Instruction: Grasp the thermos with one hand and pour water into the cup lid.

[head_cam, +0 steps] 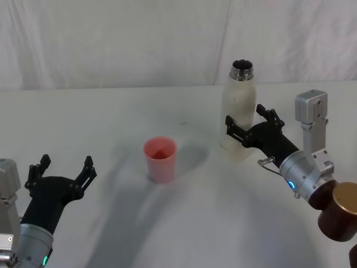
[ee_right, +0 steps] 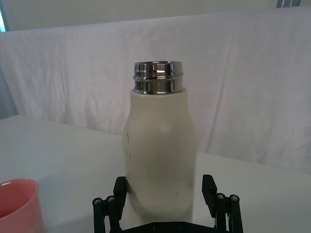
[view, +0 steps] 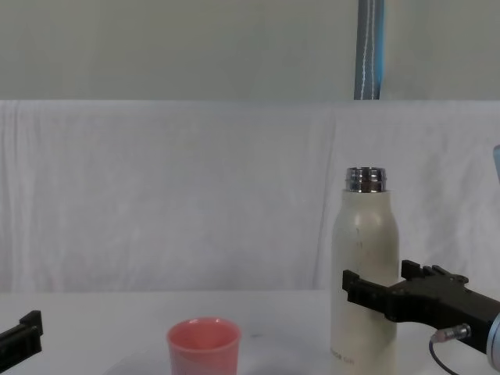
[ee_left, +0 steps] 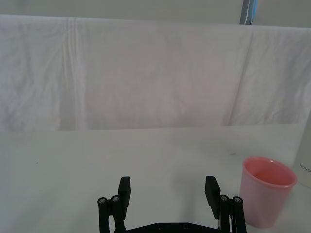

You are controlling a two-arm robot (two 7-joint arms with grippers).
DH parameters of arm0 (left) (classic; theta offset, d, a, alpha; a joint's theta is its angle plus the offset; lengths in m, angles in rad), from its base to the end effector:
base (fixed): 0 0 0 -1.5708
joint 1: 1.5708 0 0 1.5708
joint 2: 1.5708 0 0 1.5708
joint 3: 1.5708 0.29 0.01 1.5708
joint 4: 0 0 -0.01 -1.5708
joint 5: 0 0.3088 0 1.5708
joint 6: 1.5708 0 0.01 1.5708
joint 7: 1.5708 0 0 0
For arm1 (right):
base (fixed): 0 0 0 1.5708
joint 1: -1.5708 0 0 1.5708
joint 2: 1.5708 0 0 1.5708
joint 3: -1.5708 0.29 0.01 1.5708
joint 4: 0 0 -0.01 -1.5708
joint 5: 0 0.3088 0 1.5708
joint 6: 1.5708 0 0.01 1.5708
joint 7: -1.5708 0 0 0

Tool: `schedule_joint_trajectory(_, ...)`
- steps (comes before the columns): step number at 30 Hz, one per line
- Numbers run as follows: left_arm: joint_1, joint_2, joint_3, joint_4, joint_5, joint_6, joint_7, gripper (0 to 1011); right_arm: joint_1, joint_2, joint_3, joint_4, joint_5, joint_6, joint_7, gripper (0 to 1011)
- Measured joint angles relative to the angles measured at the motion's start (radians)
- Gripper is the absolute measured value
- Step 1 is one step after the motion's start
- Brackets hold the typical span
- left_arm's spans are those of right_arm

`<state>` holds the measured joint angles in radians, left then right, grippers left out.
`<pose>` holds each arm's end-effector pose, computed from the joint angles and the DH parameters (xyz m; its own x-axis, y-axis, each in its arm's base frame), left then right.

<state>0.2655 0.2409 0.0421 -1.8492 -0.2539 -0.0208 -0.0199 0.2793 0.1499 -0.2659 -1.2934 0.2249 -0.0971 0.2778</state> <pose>0.2529 0.0375 -0.2853 0.1245 0.9917 -0.0328 -0.9921 0.1239 -0.0176 0.4000 0.0238 -0.2951 0.4685 -0.8835 0.0037 0.8819 0.4679 0.0575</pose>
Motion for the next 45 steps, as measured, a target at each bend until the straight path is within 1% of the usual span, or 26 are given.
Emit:
schedule_joint_trajectory(14, 0.0, 0.0, 0.0, 0.0, 0.0, 0.0, 0.0, 1001, 0.013, -0.003, -0.01, 0.007, 0.011, 0.005, 0.017, 1000)
schedule_joint_trajectory(31, 0.0, 0.0, 0.0, 0.0, 0.0, 0.0, 0.0, 1001, 0.052, -0.015, -0.019, 0.067, 0.004, 0.0, 0.012, 1000)
schedule_joint_trajectory(38, 0.0, 0.0, 0.0, 0.0, 0.0, 0.0, 0.0, 1001, 0.062, -0.022, -0.019, 0.082, -0.002, -0.002, 0.004, 1000)
schedule_joint_trajectory(45, 0.0, 0.0, 0.0, 0.0, 0.0, 0.0, 0.0, 1001, 0.061, -0.021, -0.018, 0.081, -0.002, -0.002, 0.004, 1000)
